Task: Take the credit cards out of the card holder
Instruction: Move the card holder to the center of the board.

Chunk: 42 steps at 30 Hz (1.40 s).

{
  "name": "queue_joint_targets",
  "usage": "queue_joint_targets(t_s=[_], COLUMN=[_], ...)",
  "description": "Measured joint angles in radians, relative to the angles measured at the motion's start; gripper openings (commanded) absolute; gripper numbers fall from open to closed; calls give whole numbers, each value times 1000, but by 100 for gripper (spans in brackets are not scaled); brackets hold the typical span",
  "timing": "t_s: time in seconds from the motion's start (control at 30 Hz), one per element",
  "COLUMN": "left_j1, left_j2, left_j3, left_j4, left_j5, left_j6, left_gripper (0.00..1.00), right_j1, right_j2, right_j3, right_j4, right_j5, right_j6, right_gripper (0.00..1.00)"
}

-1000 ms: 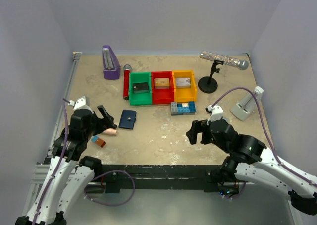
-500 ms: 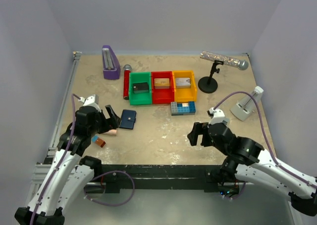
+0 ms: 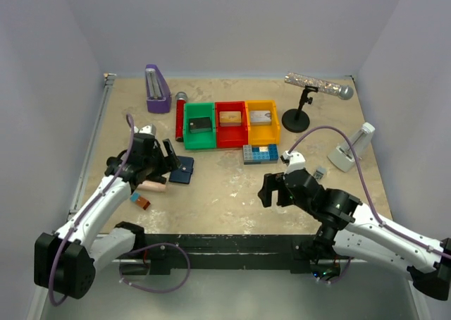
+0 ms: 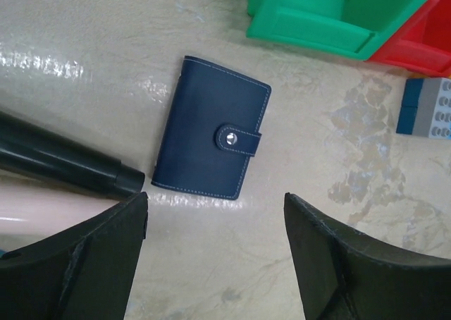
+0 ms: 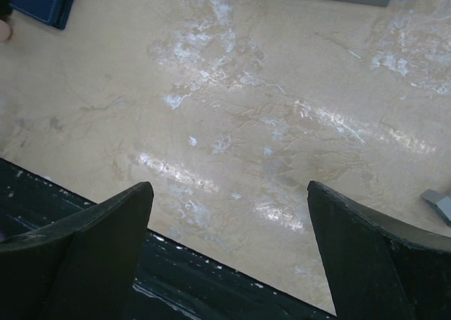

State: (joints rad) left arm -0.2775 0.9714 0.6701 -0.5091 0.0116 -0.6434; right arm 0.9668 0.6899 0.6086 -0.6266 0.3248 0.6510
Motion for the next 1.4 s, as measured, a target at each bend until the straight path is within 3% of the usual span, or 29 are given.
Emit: queue_joint_targets(t_s=[0.17, 0.9, 1.4], left_j1=[0, -28, -170], left_j2=[120, 477, 457], left_j3=[5, 54, -14], left_j4=[71, 232, 333], left_j5=[-46, -116, -100], left_j6=[-14, -19, -98], left_gripper=[71, 66, 50], right_j1=[0, 0, 0], right_j2=[-5, 58, 55], right_j3=[-6, -61, -115], right_j4=[71, 223, 253], right_j5=[-53, -164, -176], right_j6=[5, 46, 64], right_gripper=[94, 93, 91])
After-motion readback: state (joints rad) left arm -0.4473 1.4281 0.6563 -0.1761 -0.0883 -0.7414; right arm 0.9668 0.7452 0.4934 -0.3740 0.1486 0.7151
